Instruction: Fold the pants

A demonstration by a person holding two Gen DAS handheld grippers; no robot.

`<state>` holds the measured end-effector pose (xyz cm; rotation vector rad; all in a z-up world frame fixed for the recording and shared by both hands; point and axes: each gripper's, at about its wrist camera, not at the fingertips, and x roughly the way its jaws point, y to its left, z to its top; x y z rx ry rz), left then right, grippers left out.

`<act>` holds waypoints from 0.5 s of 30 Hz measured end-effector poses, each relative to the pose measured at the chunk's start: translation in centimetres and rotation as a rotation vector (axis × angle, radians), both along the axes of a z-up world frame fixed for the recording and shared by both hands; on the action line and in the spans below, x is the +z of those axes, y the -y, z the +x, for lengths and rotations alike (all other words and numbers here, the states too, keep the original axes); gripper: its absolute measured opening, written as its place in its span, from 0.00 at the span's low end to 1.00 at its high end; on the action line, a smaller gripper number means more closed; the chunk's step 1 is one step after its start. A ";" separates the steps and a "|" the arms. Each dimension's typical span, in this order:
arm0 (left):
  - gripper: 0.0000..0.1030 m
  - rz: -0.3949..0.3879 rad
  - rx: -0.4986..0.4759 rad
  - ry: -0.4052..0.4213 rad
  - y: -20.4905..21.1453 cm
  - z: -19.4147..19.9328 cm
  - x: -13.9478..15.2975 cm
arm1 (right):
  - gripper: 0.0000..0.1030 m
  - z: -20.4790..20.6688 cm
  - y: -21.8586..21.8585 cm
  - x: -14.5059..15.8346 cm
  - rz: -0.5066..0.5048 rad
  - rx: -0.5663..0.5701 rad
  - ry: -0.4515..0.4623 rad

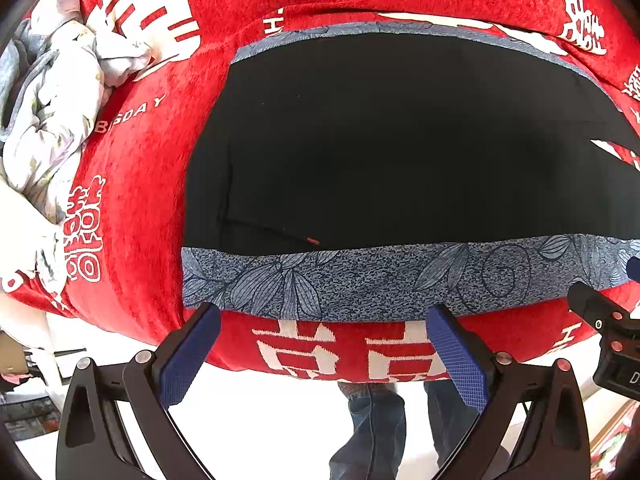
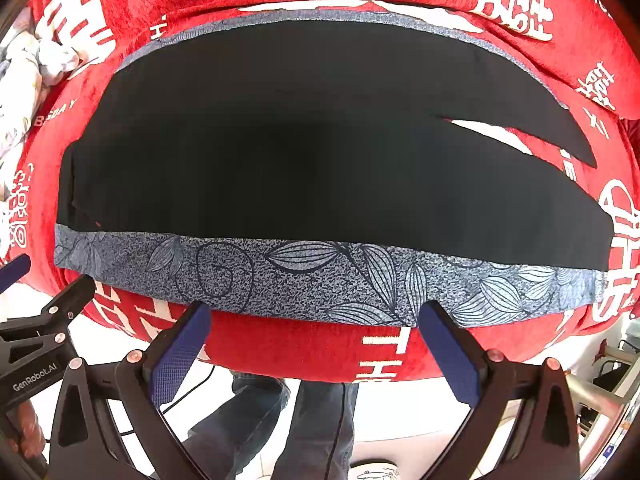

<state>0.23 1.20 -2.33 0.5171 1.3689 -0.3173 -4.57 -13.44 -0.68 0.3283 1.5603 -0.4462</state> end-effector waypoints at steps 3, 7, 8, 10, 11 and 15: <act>1.00 0.005 -0.001 -0.002 0.0 0.0 -0.1 | 1.00 -0.2 -0.2 -0.2 0.004 0.001 -0.005; 1.00 0.002 0.002 -0.004 -0.2 0.0 -0.1 | 1.00 -0.1 -0.2 -0.3 0.008 0.004 -0.009; 1.00 0.001 0.003 -0.005 -0.2 0.0 -0.1 | 1.00 -0.1 -0.2 -0.3 0.008 0.005 -0.009; 1.00 0.001 0.004 -0.007 -0.2 0.0 -0.1 | 1.00 0.0 -0.2 -0.3 0.009 0.007 -0.010; 1.00 0.001 0.004 -0.007 -0.3 -0.1 -0.1 | 1.00 -0.1 -0.2 -0.3 0.009 0.008 -0.010; 1.00 0.003 0.003 -0.006 -0.3 -0.1 -0.1 | 1.00 0.1 -0.3 -0.3 0.010 0.007 -0.009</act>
